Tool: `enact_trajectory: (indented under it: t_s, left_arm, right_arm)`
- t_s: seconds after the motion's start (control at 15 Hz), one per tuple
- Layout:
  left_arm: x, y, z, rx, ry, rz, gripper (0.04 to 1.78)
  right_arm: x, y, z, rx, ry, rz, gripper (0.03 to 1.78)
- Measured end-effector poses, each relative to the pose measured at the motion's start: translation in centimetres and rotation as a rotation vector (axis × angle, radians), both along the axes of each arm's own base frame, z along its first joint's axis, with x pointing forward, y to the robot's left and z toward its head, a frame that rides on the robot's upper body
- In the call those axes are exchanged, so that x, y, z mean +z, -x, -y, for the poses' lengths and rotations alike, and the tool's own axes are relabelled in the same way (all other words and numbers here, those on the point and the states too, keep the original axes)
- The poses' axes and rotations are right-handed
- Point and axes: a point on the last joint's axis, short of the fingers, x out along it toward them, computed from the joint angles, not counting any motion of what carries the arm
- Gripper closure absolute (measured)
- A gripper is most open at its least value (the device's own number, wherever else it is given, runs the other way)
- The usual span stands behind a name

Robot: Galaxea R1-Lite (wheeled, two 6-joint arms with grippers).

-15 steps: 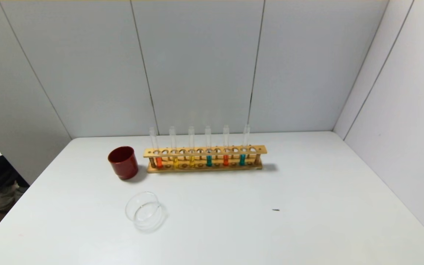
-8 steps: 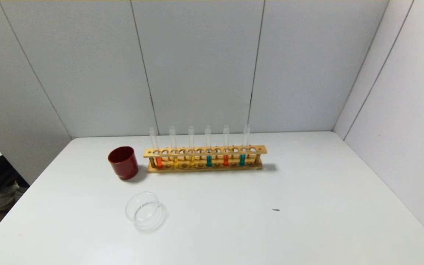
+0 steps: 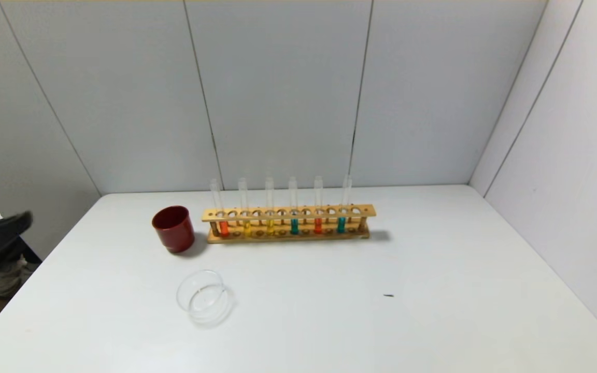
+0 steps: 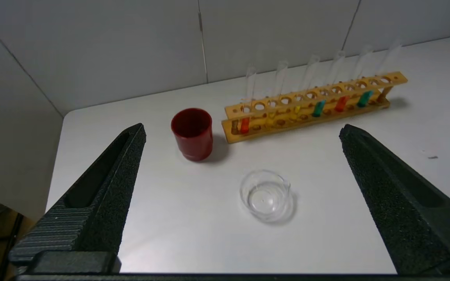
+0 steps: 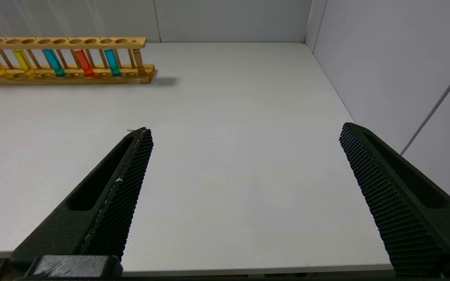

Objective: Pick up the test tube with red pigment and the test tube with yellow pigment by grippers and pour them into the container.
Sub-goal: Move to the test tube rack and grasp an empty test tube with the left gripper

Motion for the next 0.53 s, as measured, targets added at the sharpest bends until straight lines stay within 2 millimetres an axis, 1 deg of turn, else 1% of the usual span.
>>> enact_trajectory:
  t_s: [0.13, 0.2, 0.27, 0.4, 0.53]
  left_arm:
    - [0.2, -5.8, 0.2, -0.007, 0.000, -0.019, 0.07]
    - [-0.3, -8.6, 0.4, -0.015, 0.001, -0.033, 0.07]
    - [-0.9, -10.8, 0.7, -0.025, 0.002, -0.045, 0.07]
    - [-2.8, -14.6, 1.4, -0.046, 0.005, -0.090, 0.07]
    - [-4.9, -17.8, 2.0, -0.061, 0.009, -0.110, 0.07]
  right_arm:
    - [0.0, 0.0, 0.0, 0.000, 0.000, 0.000, 0.06]
    - [0.0, 0.0, 0.0, 0.000, 0.000, 0.000, 0.06]
    - [0.0, 0.0, 0.0, 0.000, 0.000, 0.000, 0.06]
    - [0.0, 0.0, 0.0, 0.000, 0.000, 0.000, 0.06]
    - [0.0, 0.0, 0.0, 0.000, 0.000, 0.000, 0.06]
